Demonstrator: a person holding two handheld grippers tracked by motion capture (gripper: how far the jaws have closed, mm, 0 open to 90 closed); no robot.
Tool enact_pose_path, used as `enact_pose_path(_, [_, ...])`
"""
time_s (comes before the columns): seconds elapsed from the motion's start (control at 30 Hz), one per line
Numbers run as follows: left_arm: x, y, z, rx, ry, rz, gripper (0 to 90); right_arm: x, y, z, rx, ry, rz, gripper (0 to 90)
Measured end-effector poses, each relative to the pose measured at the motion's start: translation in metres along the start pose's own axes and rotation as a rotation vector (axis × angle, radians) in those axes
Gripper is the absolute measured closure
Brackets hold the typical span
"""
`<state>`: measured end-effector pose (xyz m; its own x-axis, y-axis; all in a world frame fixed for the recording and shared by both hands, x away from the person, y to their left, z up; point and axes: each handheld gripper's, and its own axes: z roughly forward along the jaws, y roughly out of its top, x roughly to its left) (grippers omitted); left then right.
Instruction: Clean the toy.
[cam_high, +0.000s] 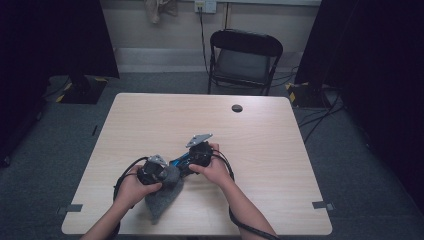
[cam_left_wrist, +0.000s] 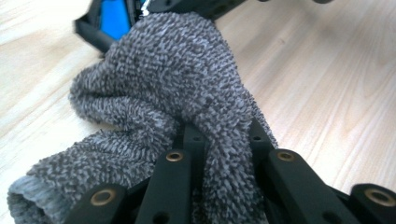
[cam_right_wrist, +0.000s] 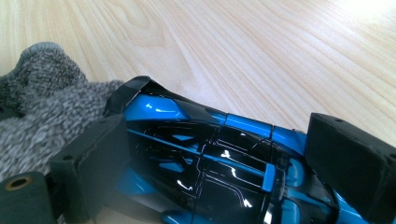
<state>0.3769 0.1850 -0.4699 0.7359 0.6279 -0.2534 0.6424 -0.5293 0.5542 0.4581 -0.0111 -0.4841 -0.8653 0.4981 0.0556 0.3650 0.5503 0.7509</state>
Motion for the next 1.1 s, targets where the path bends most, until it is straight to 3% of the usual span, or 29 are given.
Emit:
enact_pose_path(0.27, [-0.01,0.0,0.002,0.009,-0.032,0.032,77.2,0.0,-0.001,0.0,-0.007,0.0,0.003,6.3])
enact_pose_path(0.4, [-0.014,0.002,-0.001,0.024,-0.012,0.07,77.1,0.0,-0.001,0.0,-0.01,0.0,0.002,6.3])
enact_pose_path(0.47, [-0.014,0.003,-0.006,0.021,-0.015,0.072,77.1,0.0,-0.001,0.0,-0.01,-0.001,0.002,6.4])
enact_pose_path(0.53, [-0.007,0.004,-0.016,0.017,0.031,0.068,77.1,0.0,-0.002,0.0,-0.02,0.001,0.003,6.3])
enact_pose_path(0.6, [-0.004,0.004,-0.019,0.011,0.037,0.063,77.1,0.0,-0.003,0.0,-0.025,0.001,0.004,6.3])
enact_pose_path(0.67, [0.008,0.005,-0.03,-0.019,0.083,0.036,77.1,0.0,-0.003,0.0,-0.022,0.0,0.005,6.4])
enact_pose_path(0.8, [0.022,0.005,-0.037,-0.056,0.12,-0.002,77.1,0.0,-0.003,0.0,-0.023,-0.001,0.002,6.3])
enact_pose_path(0.83, [0.031,0.006,-0.037,-0.052,0.159,-0.02,77.1,0.0,-0.003,0.0,-0.024,-0.001,0.001,6.4])
enact_pose_path(0.9, [0.041,0.006,-0.035,-0.051,0.189,-0.049,77.1,0.001,-0.003,0.0,-0.025,-0.001,0.002,6.3])
enact_pose_path(0.93, [0.041,0.006,-0.035,-0.051,0.189,-0.049,77.1,0.001,-0.003,0.0,-0.026,-0.002,0.004,6.3])
enact_pose_path(0.97, [0.051,0.006,-0.032,-0.076,0.194,-0.099,77.1,0.001,-0.003,0.0,-0.027,-0.002,0.004,6.3])
enact_pose_path(1.0, [0.051,0.006,-0.032,-0.076,0.194,-0.099,77.1,0.001,-0.003,0.0,-0.026,-0.002,0.004,6.3])
enact_pose_path(1.03, [0.057,0.007,-0.028,-0.081,0.224,-0.124,77.1,0.001,-0.003,0.0,-0.025,-0.002,0.004,6.4])
enact_pose_path(1.1, [0.057,0.009,-0.022,-0.066,0.217,-0.123,77.1,0.001,-0.003,0.0,-0.023,-0.001,0.002,6.4])
